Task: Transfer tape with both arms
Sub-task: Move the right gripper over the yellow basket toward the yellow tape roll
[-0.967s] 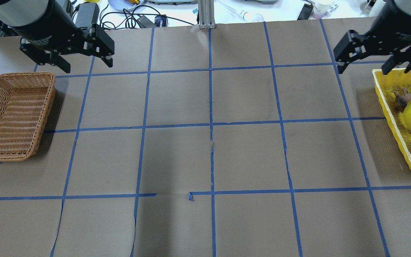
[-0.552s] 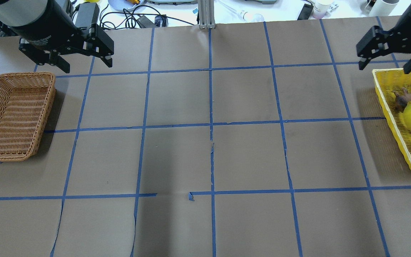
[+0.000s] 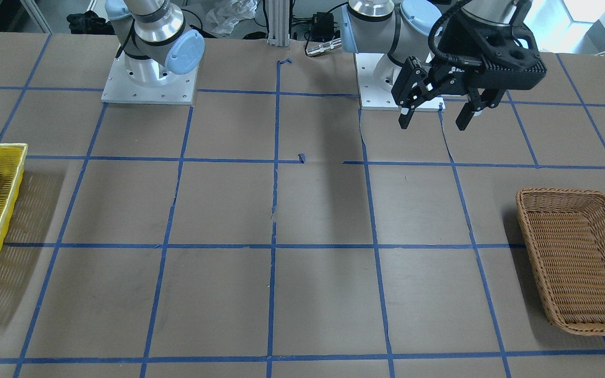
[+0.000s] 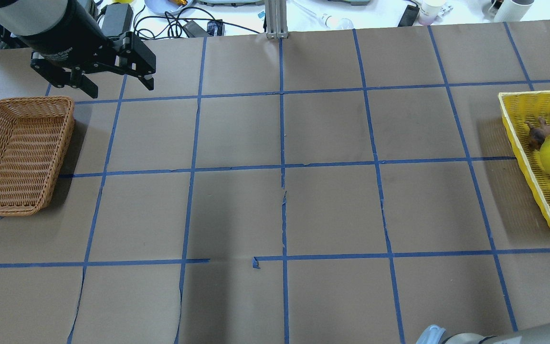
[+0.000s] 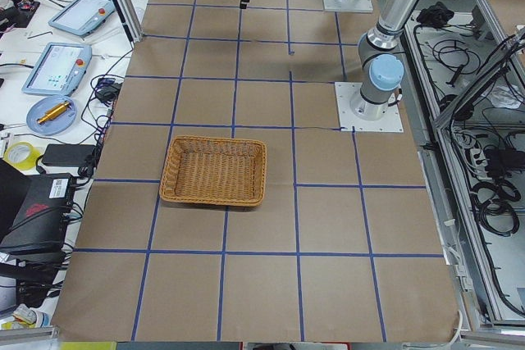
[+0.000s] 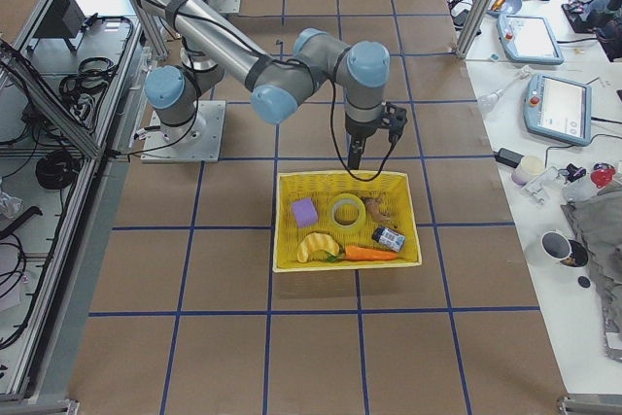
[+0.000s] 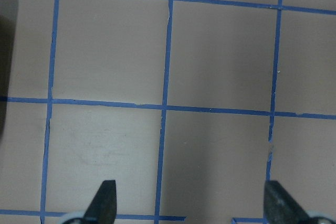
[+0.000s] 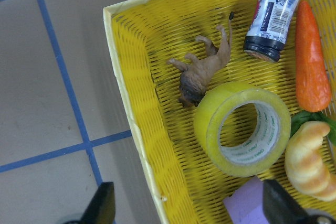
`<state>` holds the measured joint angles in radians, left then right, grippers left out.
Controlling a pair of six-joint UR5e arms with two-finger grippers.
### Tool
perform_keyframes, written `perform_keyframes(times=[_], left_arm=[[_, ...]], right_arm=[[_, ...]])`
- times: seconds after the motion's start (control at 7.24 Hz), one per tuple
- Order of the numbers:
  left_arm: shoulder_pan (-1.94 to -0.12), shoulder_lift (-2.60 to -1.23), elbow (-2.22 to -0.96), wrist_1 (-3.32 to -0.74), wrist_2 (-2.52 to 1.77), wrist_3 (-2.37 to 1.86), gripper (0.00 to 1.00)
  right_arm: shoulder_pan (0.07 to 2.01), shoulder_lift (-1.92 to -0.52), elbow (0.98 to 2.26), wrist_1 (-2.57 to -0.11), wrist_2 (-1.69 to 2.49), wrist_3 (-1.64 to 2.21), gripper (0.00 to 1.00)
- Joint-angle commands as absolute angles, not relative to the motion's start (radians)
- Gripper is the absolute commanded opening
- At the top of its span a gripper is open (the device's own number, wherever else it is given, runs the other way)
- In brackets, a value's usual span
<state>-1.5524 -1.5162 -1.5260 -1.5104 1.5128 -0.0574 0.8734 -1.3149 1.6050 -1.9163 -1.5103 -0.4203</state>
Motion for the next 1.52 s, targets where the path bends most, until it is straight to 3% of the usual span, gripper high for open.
perform_keyframes(times=[0.0, 0.83, 1.1, 1.38], left_arm=[[-1.552, -1.52, -1.522, -1.509, 1.511, -0.058, 1.0], [-1.549, -1.525, -1.517, -1.506, 1.509, -0.058, 1.0], [-1.551, -1.517, -1.519, -1.506, 1.509, -0.06, 1.0], [-1.552, -1.519, -1.52, -1.508, 1.517, -0.061, 1.0]], right_arm=[[0.848, -1.221, 1.655, -2.076, -1.496, -0.442, 1.0], [0.838, -1.12, 1.678, -2.154, -1.506, -0.423, 0.99], [0.838, -1.091, 1.678, -2.174, -1.497, -0.423, 0.75], [0.838, -1.089, 1.678, -2.172, -1.499, -0.414, 0.3]])
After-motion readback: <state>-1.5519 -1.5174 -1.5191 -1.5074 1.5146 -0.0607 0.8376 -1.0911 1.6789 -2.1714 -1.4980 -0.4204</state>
